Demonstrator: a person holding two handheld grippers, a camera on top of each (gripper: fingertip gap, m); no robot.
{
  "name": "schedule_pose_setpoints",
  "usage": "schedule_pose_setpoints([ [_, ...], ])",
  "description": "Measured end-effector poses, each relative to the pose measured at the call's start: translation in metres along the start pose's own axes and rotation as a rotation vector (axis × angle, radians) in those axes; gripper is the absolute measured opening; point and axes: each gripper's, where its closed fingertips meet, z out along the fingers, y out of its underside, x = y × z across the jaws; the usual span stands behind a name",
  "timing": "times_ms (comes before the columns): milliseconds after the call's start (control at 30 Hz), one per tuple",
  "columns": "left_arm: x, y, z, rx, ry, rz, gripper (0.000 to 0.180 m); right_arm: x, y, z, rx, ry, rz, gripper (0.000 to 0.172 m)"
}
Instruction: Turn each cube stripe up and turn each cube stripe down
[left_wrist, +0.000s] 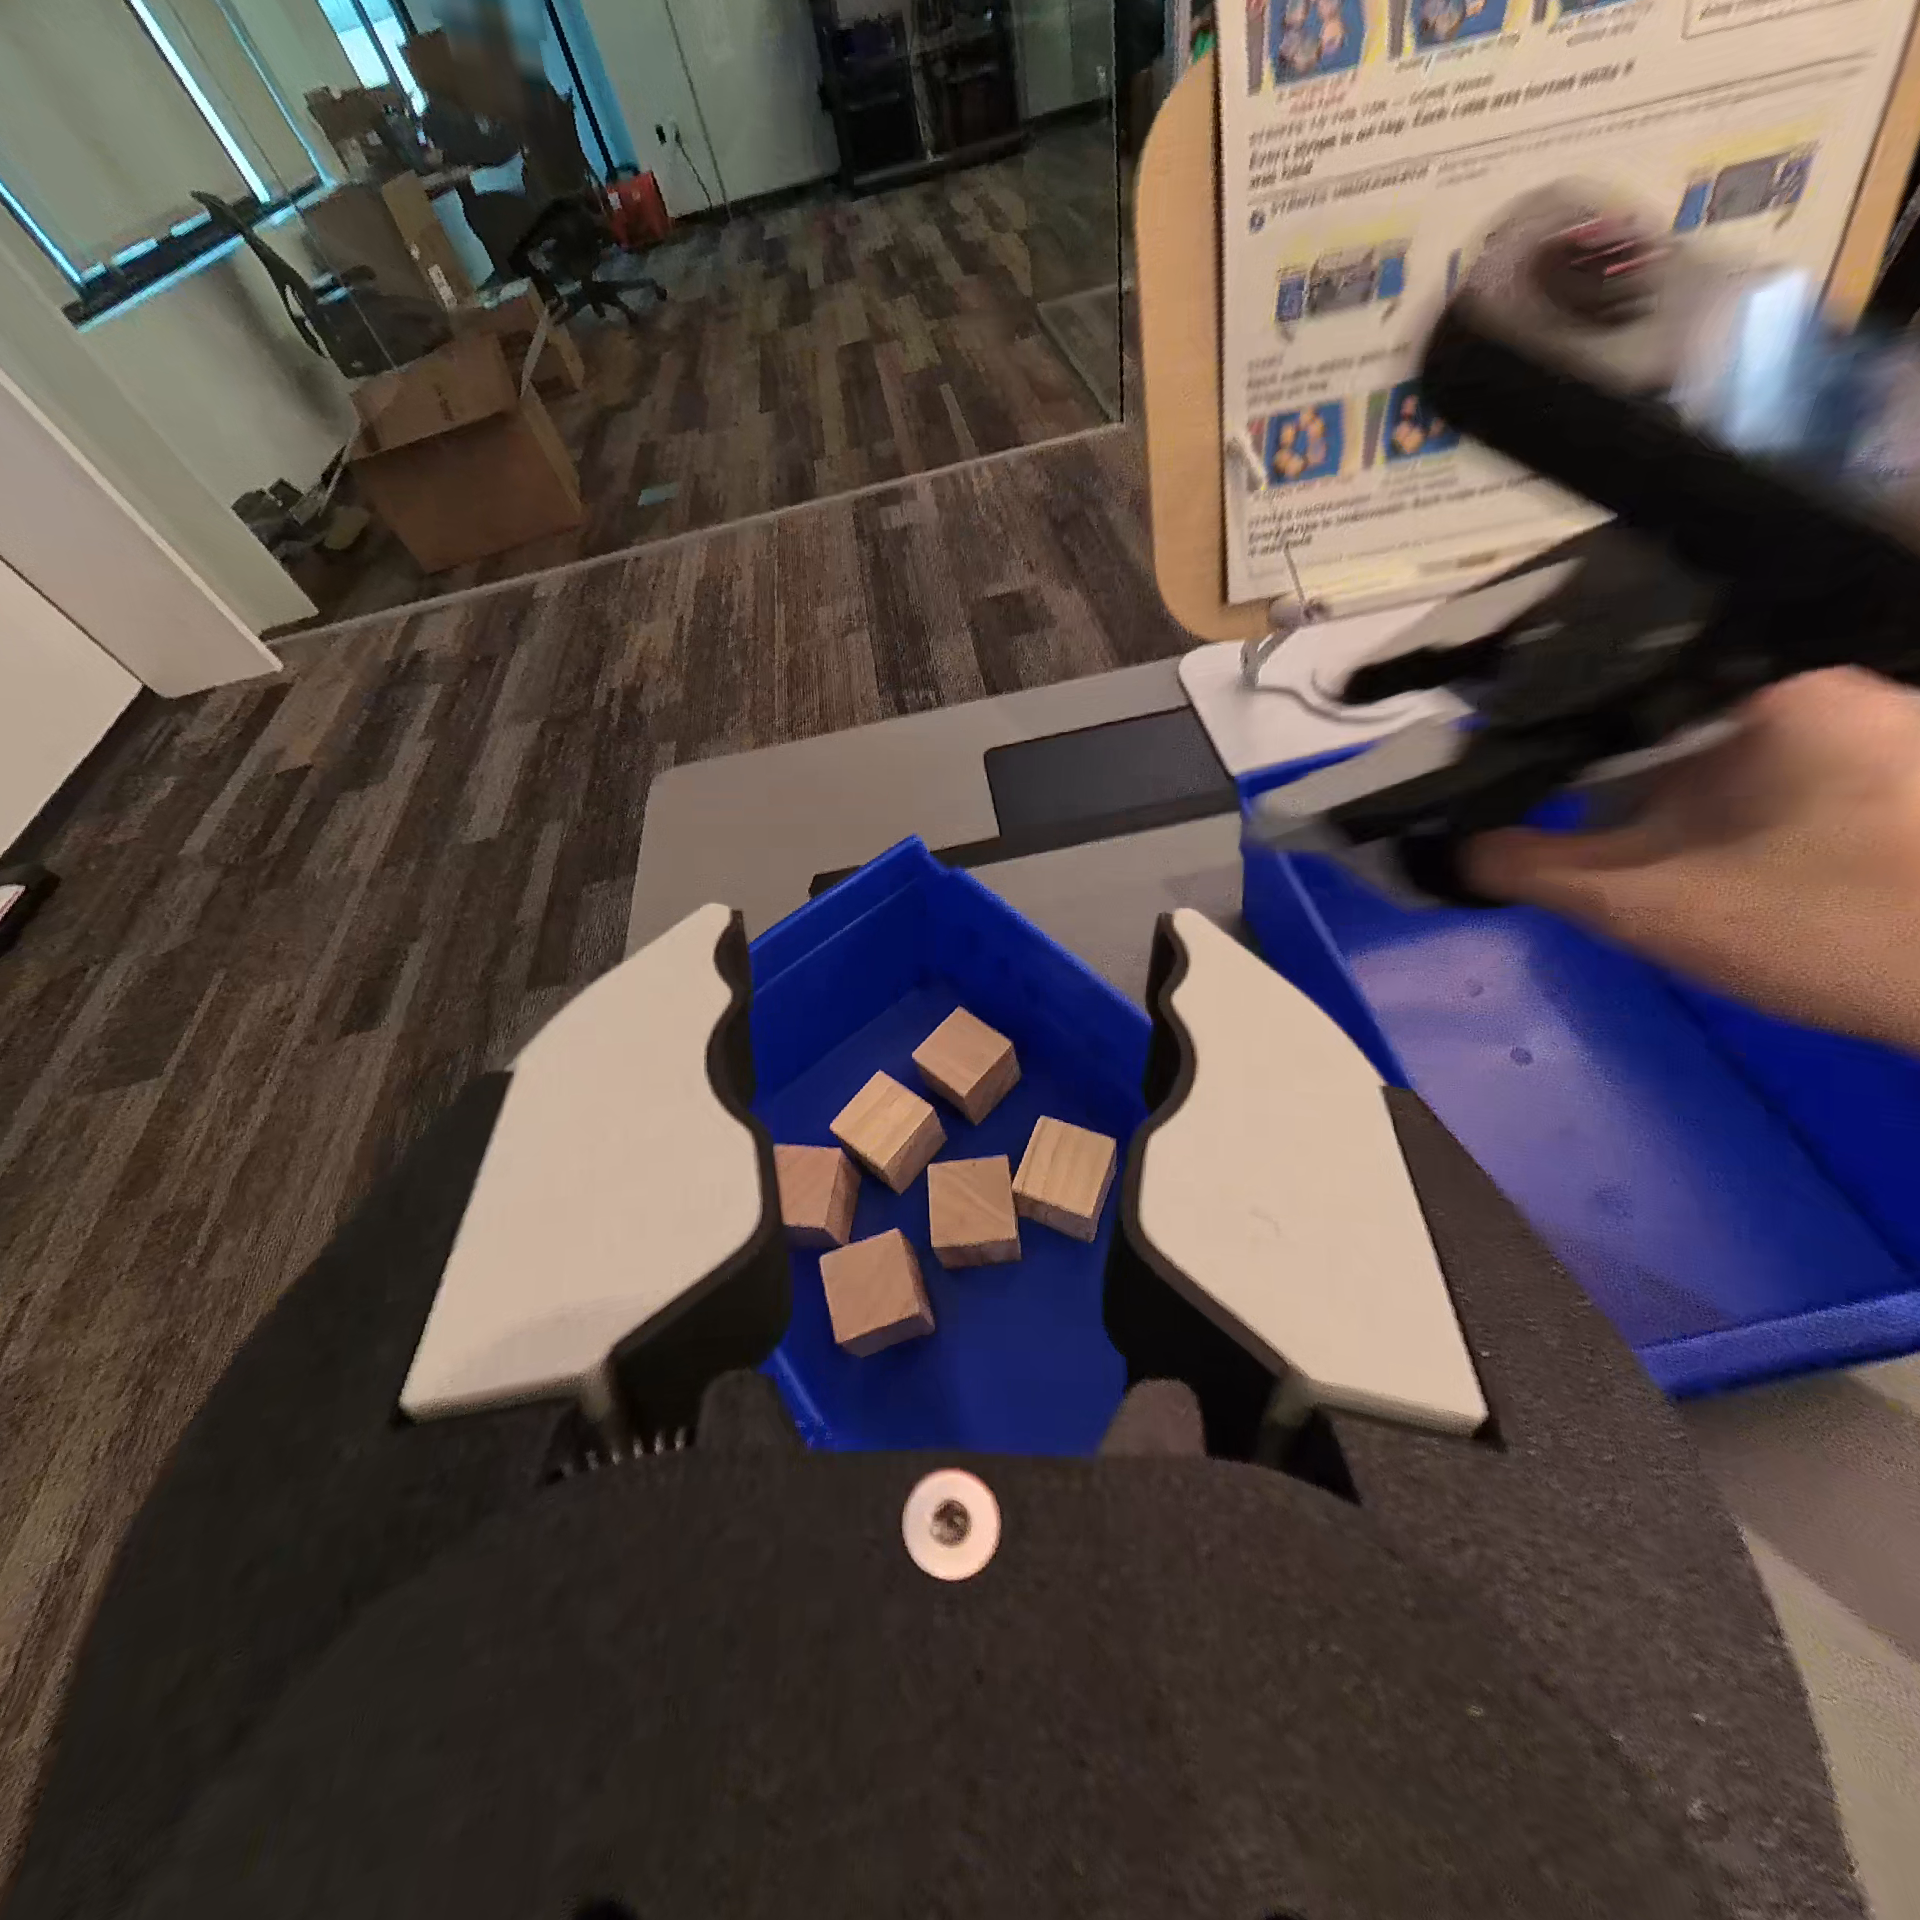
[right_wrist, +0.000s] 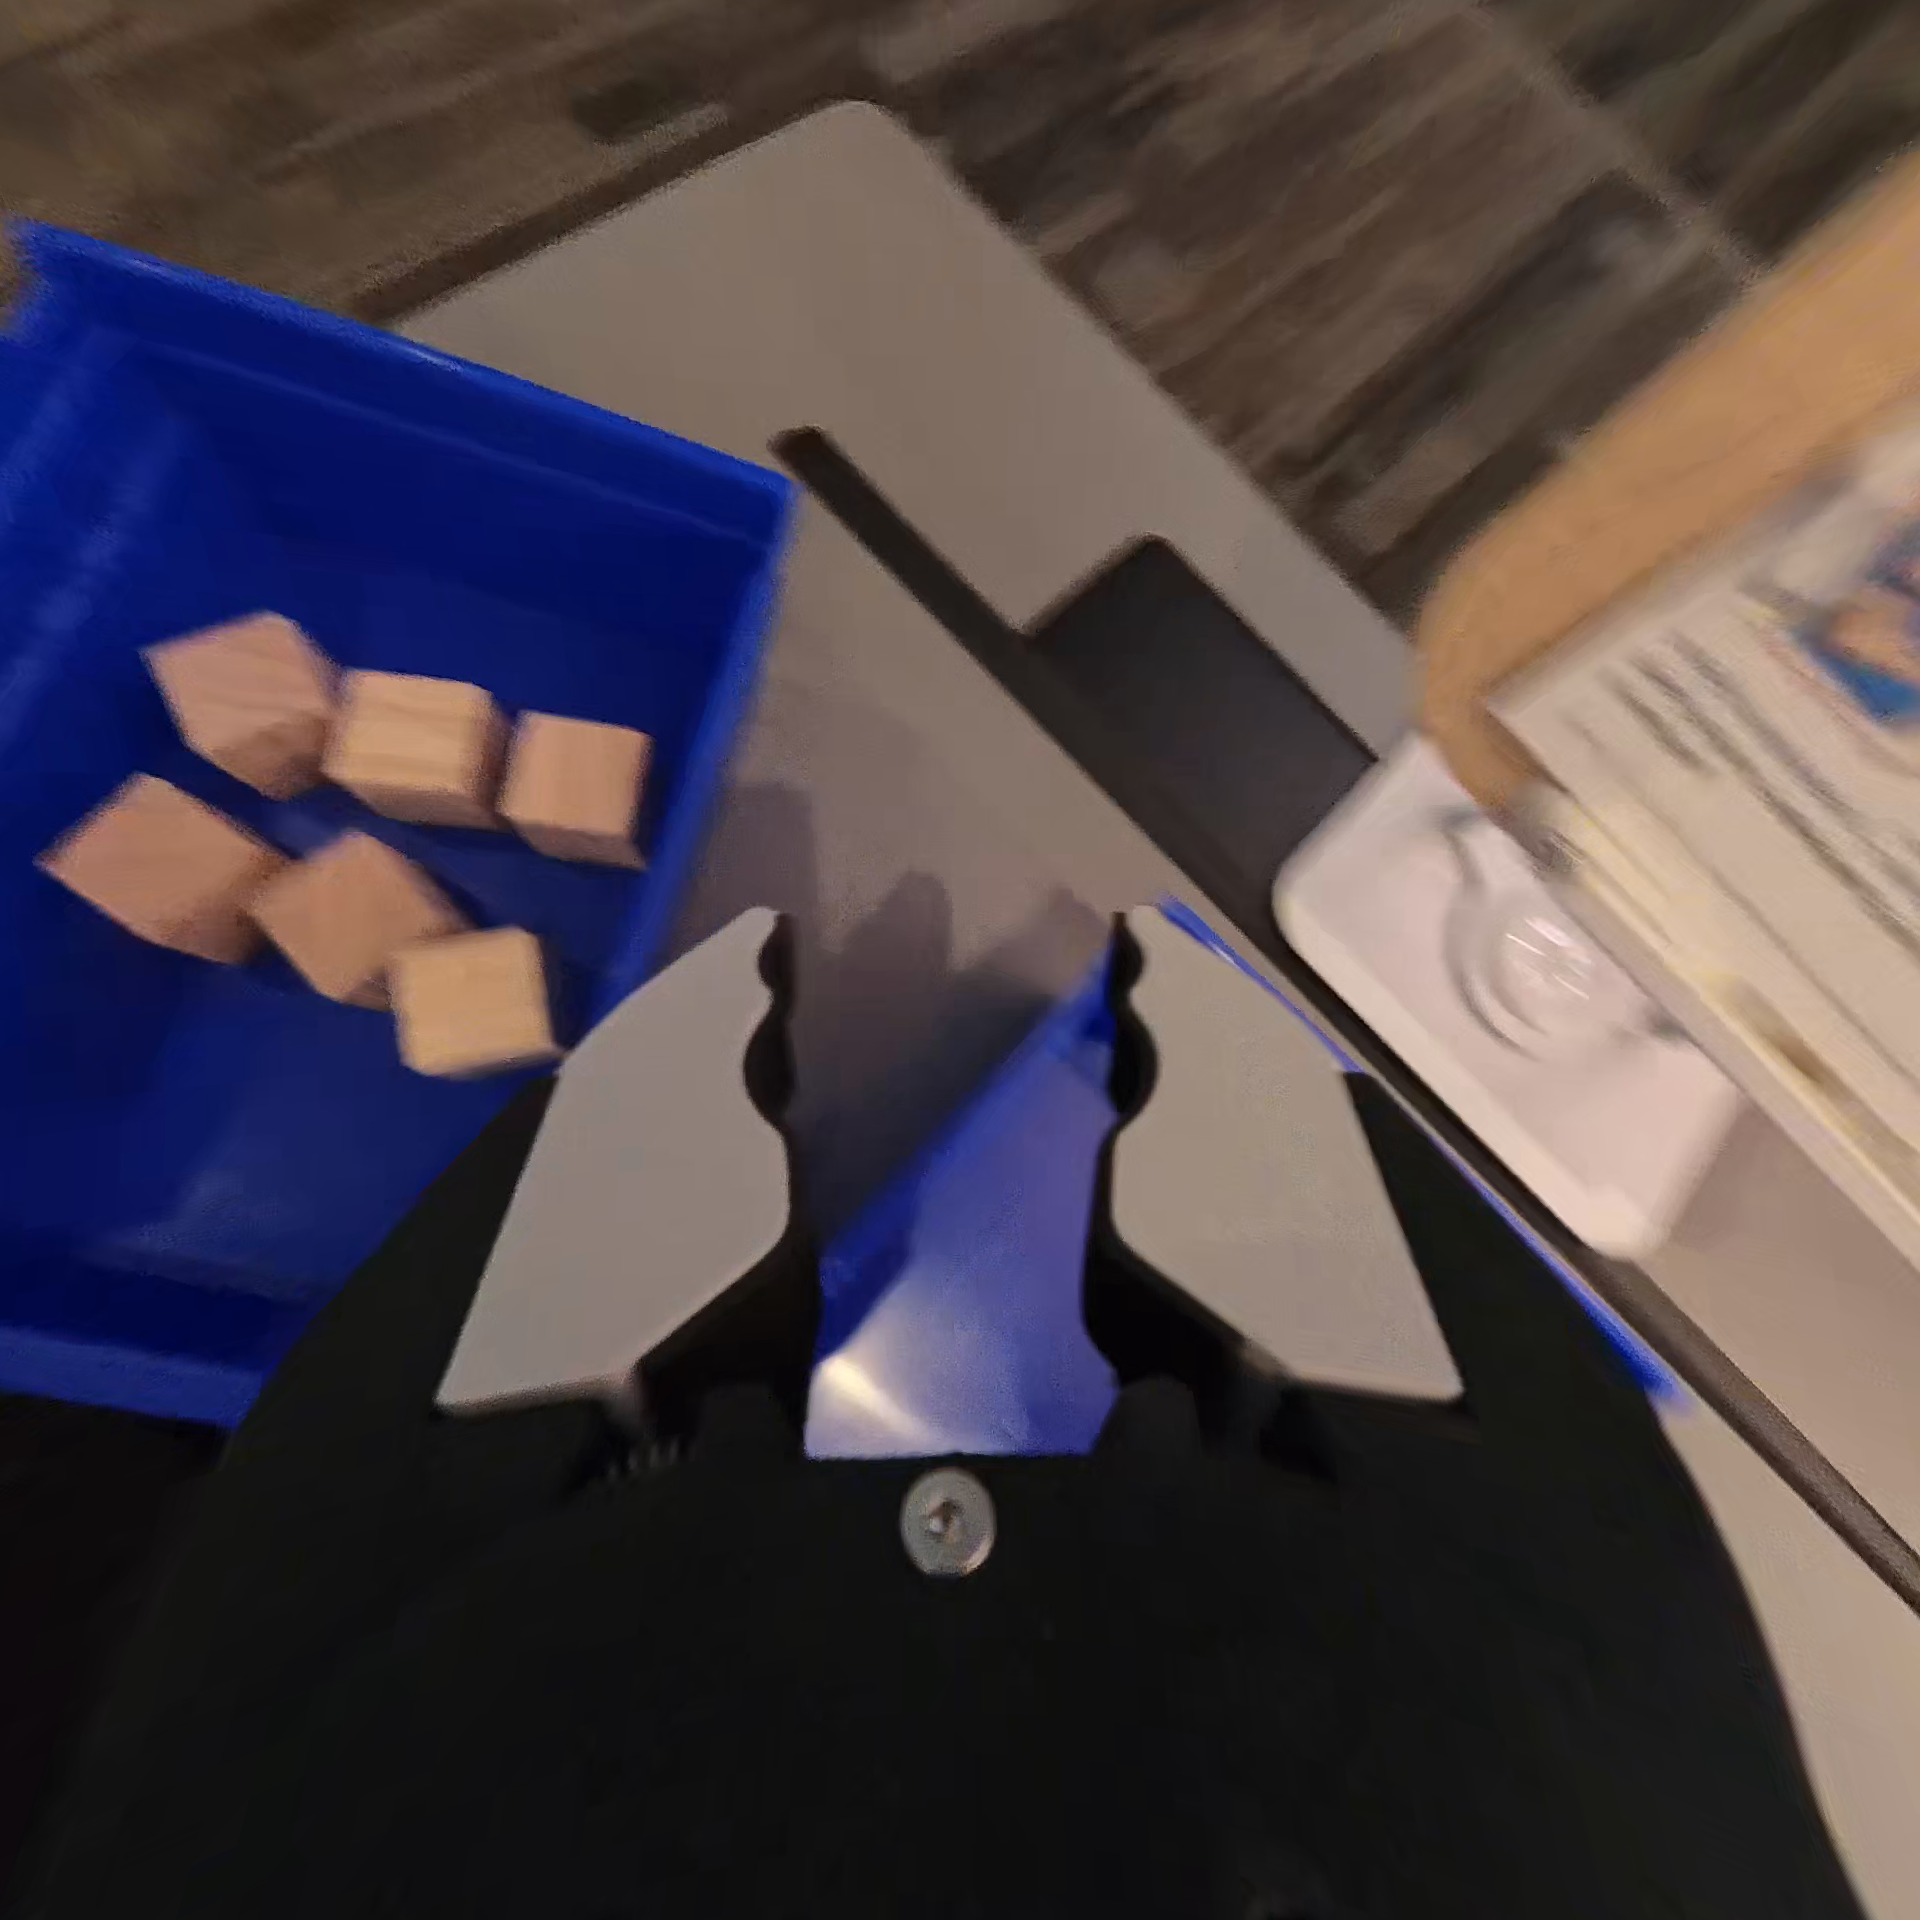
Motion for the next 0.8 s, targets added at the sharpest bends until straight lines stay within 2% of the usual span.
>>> schedule_pose_setpoints([
  [67, -0.004, 0.011, 0.002, -0.057, -0.002, 0.007, 0.072, 0.046, 0.055, -0.026, -0.108, 0.119, 0.072, 0.069],
  [133, -0.009, 0.019, 0.007, -0.103, -0.018, 0.01, 0.073, 0.077, 0.125, -0.046, -0.317, 0.153, 0.185, 0.079],
  [233, -0.015, 0.028, 0.014, -0.154, -0.023, -0.003, 0.071, 0.12, 0.192, -0.058, -0.431, 0.229, 0.296, 0.078],
  [333, -0.021, 0.037, 0.02, -0.205, -0.04, -0.016, 0.074, 0.115, 0.242, -0.049, -0.566, 0.089, 0.364, 0.073],
  [367, -0.021, 0.038, 0.02, -0.21, -0.042, -0.015, 0.073, 0.109, 0.255, -0.046, -0.616, 0.034, 0.368, 0.062],
  [400, -0.02, 0.038, 0.021, -0.211, -0.039, -0.01, 0.073, 0.102, 0.262, -0.043, -0.645, -0.029, 0.37, 0.058],
  [433, -0.019, 0.037, 0.021, -0.209, -0.039, -0.002, 0.073, 0.096, 0.265, -0.04, -0.652, -0.093, 0.375, 0.046],
  [467, -0.018, 0.037, 0.021, -0.208, -0.042, 0.005, 0.072, 0.094, 0.266, -0.04, -0.649, -0.138, 0.383, 0.025],
  [533, -0.016, 0.038, 0.021, -0.216, -0.046, 0.018, 0.071, 0.105, 0.27, -0.044, -0.654, -0.143, 0.386, 0.01],
  [600, -0.012, 0.037, 0.021, -0.221, -0.053, 0.038, 0.071, 0.121, 0.28, -0.05, -0.662, -0.146, 0.373, 0.009],
  [800, 0.003, 0.03, 0.031, -0.217, -0.062, 0.099, 0.069, 0.195, 0.329, -0.079, -0.629, -0.145, 0.542, 0.007],
])
